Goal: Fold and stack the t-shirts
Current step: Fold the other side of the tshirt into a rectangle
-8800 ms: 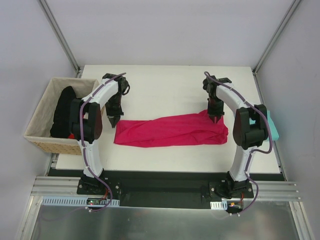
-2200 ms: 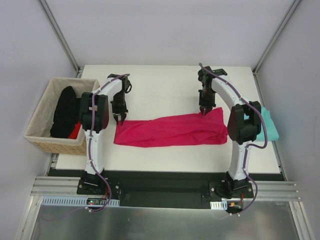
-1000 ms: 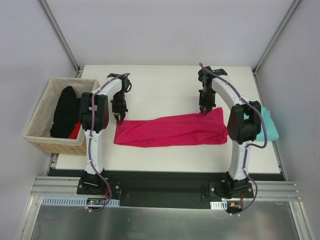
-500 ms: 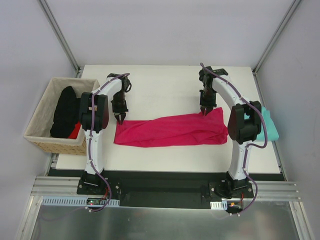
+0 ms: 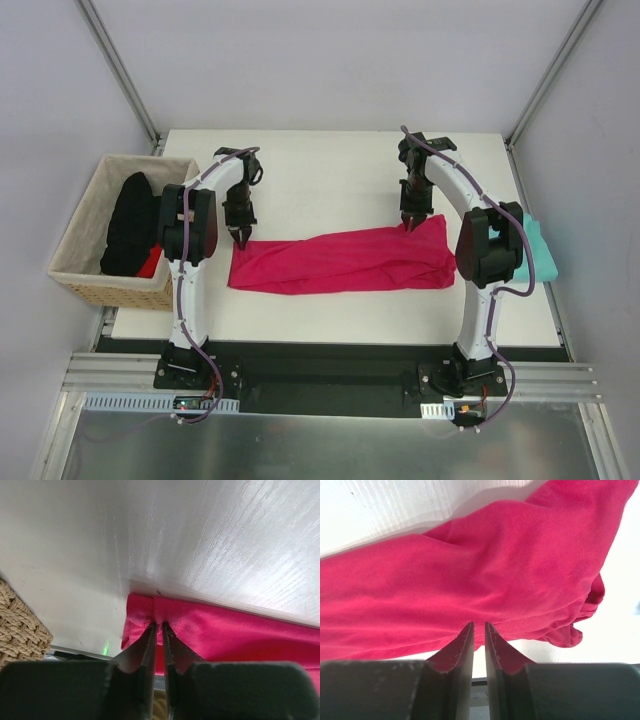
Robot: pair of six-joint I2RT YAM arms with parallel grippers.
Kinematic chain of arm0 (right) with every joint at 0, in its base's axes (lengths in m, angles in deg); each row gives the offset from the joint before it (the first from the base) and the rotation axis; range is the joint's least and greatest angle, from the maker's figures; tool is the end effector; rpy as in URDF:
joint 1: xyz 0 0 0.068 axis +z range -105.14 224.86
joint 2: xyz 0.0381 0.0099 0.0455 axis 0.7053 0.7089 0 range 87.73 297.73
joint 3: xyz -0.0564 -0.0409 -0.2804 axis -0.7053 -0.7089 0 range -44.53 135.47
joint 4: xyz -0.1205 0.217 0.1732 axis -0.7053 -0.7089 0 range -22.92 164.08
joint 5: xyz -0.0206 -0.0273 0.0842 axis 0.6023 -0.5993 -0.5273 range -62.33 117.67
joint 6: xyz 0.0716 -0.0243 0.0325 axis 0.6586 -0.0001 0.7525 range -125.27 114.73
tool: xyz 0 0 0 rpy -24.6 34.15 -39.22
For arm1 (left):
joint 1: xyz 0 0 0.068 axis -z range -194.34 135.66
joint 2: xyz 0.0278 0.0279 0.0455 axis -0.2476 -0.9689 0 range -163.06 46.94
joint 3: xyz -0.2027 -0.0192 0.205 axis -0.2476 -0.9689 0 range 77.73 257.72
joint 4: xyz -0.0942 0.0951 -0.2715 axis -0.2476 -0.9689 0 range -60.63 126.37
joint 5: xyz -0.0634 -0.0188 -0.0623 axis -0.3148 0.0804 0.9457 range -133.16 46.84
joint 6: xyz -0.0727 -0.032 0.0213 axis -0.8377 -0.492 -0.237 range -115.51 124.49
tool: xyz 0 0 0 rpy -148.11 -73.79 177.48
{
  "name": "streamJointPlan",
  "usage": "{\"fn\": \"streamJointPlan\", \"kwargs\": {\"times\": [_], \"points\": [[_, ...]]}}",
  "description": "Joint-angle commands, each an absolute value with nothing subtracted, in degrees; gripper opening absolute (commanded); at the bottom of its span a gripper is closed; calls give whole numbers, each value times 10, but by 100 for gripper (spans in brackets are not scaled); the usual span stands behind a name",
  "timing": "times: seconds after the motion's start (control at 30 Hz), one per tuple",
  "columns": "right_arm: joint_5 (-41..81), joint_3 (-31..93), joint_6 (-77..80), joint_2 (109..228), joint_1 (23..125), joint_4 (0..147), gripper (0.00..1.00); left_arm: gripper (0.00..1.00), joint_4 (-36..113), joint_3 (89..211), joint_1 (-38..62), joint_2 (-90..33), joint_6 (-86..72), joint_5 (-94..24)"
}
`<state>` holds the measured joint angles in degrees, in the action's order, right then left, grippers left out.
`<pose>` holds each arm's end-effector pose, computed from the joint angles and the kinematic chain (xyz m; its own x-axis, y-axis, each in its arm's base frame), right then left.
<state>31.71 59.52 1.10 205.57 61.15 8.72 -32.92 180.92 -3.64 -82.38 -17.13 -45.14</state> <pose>0.4553 0.1279 0.2083 -0.9665 -0.1673 -0.1946 -0.1610 0.9858 -0.0479 0.4619 -0.0847 0.1126 -0.9789 -0.1899 0.0752 -0.1851 0.9804 0.0668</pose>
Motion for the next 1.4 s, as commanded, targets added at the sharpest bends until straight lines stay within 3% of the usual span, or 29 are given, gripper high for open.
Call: {"fn": "streamJointPlan", "kwargs": {"times": [0.0, 1.37], "points": [[319, 614, 6, 2060, 608, 64, 17, 0, -339, 1800, -40, -827, -172, -444], [313, 590, 5, 2042, 609, 82, 17, 0, -359, 1796, -60, -743, -209, -498]]}}
